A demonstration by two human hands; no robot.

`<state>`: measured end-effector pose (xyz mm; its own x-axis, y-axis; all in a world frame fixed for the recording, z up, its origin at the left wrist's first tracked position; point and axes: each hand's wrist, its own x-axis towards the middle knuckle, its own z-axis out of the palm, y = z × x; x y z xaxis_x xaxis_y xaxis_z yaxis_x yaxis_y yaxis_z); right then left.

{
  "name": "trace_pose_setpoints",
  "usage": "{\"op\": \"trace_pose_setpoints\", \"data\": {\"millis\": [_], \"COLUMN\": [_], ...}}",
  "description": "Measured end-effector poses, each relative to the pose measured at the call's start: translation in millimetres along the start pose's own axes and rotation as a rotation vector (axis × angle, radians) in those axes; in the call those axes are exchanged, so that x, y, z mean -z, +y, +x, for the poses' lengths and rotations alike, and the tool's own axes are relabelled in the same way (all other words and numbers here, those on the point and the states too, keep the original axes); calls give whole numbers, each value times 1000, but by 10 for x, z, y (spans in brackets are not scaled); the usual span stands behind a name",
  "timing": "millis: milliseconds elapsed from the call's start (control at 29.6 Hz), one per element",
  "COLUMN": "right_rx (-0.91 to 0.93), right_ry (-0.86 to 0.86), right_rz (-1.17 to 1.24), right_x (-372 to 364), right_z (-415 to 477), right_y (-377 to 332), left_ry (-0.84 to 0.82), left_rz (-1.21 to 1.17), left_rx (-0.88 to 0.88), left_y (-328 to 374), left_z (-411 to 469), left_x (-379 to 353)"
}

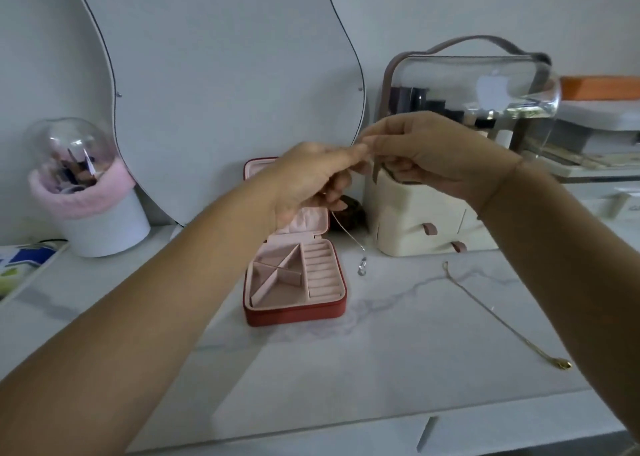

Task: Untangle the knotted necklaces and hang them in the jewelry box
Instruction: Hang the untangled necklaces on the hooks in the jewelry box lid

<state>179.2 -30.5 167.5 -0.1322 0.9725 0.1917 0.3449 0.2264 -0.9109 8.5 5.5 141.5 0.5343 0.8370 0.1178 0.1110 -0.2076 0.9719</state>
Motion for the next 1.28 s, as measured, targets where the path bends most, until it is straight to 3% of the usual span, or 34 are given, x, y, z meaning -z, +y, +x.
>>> {"op": "trace_pose_setpoints", "data": {"millis": [135, 338, 473, 743, 912, 1115, 1216, 1284], "right_rx": [-21, -66, -80, -28, 42, 76, 50, 42], "right_ry": [1, -5, 171, 607, 803, 816, 761, 667], "right_rz": [-136, 178, 134, 26, -205, -513, -555, -492], "right_x": [-113, -334, -531, -1013, -1145, -1211, -1209, -1178], "right_z": [133, 373, 665, 1255, 1410, 1423, 1342, 1273], "right_y": [37, 191, 413, 1036, 1168, 1335, 1382, 1393], "left_ry": [72, 160, 336, 837, 1029, 999, 936, 807], "left_rz": [56, 86, 195, 294, 418, 614, 647, 547], "left_rx": [-12, -56, -67, -132, -209, -173, -149, -111], "left_y": [-15, -197, -444, -1098, -1253, -1415, -1473, -1473], "left_z": [-38, 79, 276, 803, 998, 1019, 947, 903], "left_x": [319, 523, 670, 691, 597, 567, 553, 555]}}
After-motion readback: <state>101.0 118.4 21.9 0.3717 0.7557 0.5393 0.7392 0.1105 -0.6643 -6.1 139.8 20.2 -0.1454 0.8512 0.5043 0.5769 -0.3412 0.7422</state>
